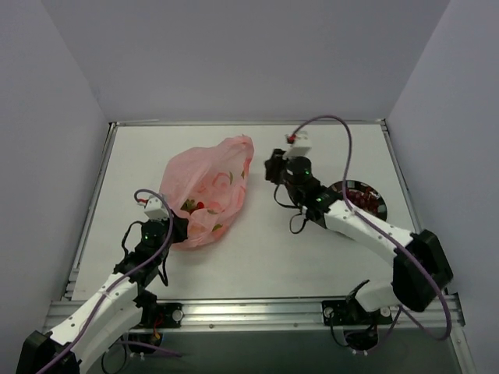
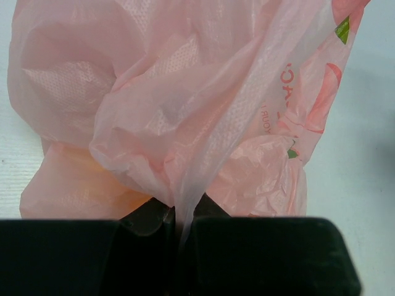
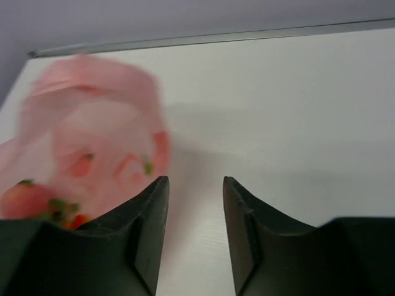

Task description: Take the fake fruits out of the plastic bag

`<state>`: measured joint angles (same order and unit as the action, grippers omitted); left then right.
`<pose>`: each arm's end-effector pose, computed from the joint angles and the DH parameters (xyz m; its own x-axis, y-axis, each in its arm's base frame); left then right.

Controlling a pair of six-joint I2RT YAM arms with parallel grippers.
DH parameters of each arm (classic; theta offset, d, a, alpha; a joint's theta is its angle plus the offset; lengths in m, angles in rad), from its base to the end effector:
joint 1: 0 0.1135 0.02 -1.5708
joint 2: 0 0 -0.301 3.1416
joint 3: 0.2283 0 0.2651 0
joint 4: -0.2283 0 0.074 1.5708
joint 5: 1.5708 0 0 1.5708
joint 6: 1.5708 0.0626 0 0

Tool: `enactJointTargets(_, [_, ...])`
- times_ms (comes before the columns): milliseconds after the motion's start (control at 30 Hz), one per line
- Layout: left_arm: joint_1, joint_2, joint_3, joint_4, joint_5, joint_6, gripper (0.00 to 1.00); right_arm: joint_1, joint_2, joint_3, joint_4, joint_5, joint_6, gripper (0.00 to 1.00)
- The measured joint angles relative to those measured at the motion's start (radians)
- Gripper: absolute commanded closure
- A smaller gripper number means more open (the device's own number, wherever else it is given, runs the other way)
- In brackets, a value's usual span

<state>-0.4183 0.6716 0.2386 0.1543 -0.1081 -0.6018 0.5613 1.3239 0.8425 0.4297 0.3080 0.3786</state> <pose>0.1626 -0.0649 0.2094 -0.3822 -0.4460 -0.8093 0.1125 0.8468 -0.5198 0.2950 0.1631 0.3321 -0.1334 0.3322 -0.9337 -0.2170 0.9095 0.3546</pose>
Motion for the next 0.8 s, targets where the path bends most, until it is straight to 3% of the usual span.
enactJointTargets(133, [0.0, 0.003, -0.003, -0.011, 0.013, -0.008, 0.98, 0.227, 0.21, 0.201, 0.042, -0.157, -0.077, 0.71])
enactJointTargets(267, [0.0, -0.018, -0.008, -0.04, 0.015, -0.019, 0.98, 0.363, 0.438, 0.372, 0.053, -0.277, -0.124, 0.69])
enactJointTargets(400, [0.0, -0.06, -0.011, -0.057, 0.013, -0.031, 0.98, 0.403, 0.613, 0.472, 0.043, -0.333, -0.129, 0.66])
enactJointTargets(600, [0.001, -0.077, -0.012, -0.084, -0.014, -0.057, 0.96, 0.415, 0.68, 0.431, 0.061, -0.342, -0.102, 0.83])
enactJointTargets(733, [0.002, -0.055, -0.012, -0.098, -0.023, -0.082, 0.67, 0.475, 0.631, 0.28, 0.139, -0.308, -0.068, 0.86])
enactJointTargets(767, [0.002, -0.046, -0.012, -0.098, -0.022, -0.089, 0.53, 0.498, 0.621, 0.244, 0.158, -0.288, -0.064, 0.88])
enactJointTargets(800, [0.002, -0.039, -0.012, -0.098, -0.021, -0.094, 0.48, 0.523, 0.614, 0.211, 0.182, -0.269, -0.061, 0.89])
